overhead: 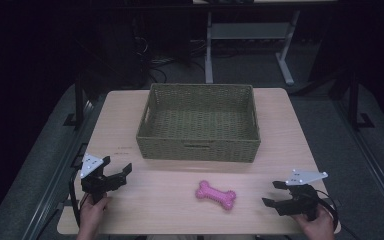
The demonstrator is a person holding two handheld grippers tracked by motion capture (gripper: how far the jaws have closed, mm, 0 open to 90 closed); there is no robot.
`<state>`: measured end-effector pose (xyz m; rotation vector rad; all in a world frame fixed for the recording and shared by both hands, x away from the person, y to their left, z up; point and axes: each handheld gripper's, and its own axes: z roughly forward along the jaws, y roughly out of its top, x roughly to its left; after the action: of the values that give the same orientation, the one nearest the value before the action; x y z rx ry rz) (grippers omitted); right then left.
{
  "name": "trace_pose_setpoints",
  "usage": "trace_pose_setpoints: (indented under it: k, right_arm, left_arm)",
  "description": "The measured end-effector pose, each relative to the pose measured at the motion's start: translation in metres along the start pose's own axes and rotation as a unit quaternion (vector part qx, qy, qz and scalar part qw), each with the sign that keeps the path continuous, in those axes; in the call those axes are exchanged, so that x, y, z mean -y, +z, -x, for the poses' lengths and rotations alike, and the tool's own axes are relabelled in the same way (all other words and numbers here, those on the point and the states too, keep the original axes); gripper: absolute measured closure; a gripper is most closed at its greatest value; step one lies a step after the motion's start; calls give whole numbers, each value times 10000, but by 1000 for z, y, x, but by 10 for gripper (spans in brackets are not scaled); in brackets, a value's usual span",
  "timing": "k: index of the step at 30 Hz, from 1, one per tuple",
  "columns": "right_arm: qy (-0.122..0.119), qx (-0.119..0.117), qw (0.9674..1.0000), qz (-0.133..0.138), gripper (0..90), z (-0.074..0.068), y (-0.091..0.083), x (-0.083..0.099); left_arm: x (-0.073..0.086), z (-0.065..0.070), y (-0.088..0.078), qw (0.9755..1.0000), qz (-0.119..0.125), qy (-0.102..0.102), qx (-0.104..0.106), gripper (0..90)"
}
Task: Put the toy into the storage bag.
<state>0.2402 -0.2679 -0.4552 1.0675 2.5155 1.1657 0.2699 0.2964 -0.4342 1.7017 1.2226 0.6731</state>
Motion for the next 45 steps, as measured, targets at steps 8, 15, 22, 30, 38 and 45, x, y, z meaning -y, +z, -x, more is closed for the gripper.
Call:
trace_pose_setpoints:
  k: [8,15,22,30,38,45]
  right_arm:
    - [-55,-56,10000,-32,243,-2,3,-3]
    - [-241,-116,9996,-117,243,-8,8,-12]
    - [-444,-263,9983,-257,239,-17,16,-25]
    - [-611,-457,9959,-488,224,-21,22,-36]
    - [-680,-560,9948,-511,224,-24,19,-46]
    - [-778,-650,9927,-651,224,-28,22,-58]
  left_arm:
    - [0,-1,-1,10000,-1,-19,2,129]
    - [2,1,-2,10000,-5,6,29,129]
    - [2,-2,-4,10000,18,-11,-17,129]
    - [3,-6,-4,10000,28,-56,-74,129]
    - [2,-5,-4,10000,28,-15,-77,129]
    - [3,-5,-2,10000,-16,9,-73,129]
